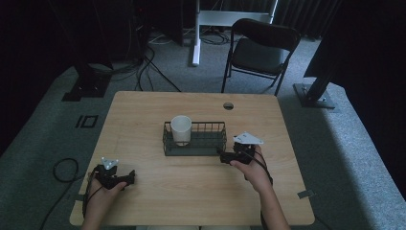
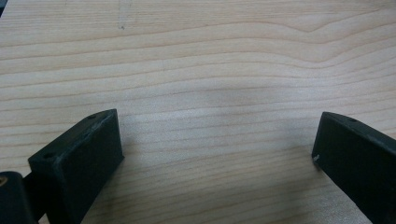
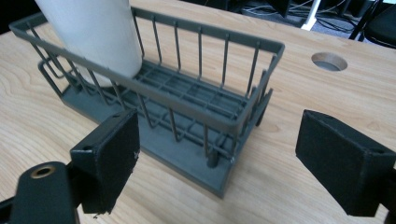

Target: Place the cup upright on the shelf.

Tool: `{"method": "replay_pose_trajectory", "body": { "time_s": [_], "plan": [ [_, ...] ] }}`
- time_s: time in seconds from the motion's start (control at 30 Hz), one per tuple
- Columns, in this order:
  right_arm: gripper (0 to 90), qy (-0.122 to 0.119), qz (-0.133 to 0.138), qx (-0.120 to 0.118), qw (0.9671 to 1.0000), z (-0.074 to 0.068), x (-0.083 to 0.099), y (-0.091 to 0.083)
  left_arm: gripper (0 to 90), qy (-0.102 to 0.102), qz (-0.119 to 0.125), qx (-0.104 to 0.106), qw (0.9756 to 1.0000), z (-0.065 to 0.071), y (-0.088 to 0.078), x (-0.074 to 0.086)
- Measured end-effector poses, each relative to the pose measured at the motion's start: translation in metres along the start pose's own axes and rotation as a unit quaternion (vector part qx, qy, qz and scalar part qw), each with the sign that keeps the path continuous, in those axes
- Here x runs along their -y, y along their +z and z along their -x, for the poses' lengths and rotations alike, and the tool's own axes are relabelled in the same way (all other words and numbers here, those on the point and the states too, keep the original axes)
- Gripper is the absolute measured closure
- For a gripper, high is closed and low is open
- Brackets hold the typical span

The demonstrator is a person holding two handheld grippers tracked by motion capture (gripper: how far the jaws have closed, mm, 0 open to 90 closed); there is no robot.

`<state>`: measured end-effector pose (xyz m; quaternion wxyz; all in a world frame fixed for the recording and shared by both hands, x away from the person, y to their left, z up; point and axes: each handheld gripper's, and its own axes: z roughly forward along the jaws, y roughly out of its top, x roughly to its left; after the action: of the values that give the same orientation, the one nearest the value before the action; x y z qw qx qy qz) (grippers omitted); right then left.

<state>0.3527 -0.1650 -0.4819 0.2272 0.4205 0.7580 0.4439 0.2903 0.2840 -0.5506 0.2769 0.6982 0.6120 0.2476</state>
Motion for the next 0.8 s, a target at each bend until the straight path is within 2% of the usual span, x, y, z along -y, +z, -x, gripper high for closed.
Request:
{"method": "replay_pose_trajectory", "body": {
  "time_s": [0.47, 0.8],
  "plan": [
    [13.4, 0.021, -0.014, 0.01, 0.9996, 0.017, 0.035, -0.003, 1.9, 0.001, 0.0, 0.0, 1.0, 0.0, 0.0, 0.0],
    [13.4, 0.04, -0.02, 0.025, 0.9987, 0.03, 0.054, -0.007, 1.8, 0.0, 0.0, 0.0, 1.0, 0.0, 0.0, 0.0]
  ]
}}
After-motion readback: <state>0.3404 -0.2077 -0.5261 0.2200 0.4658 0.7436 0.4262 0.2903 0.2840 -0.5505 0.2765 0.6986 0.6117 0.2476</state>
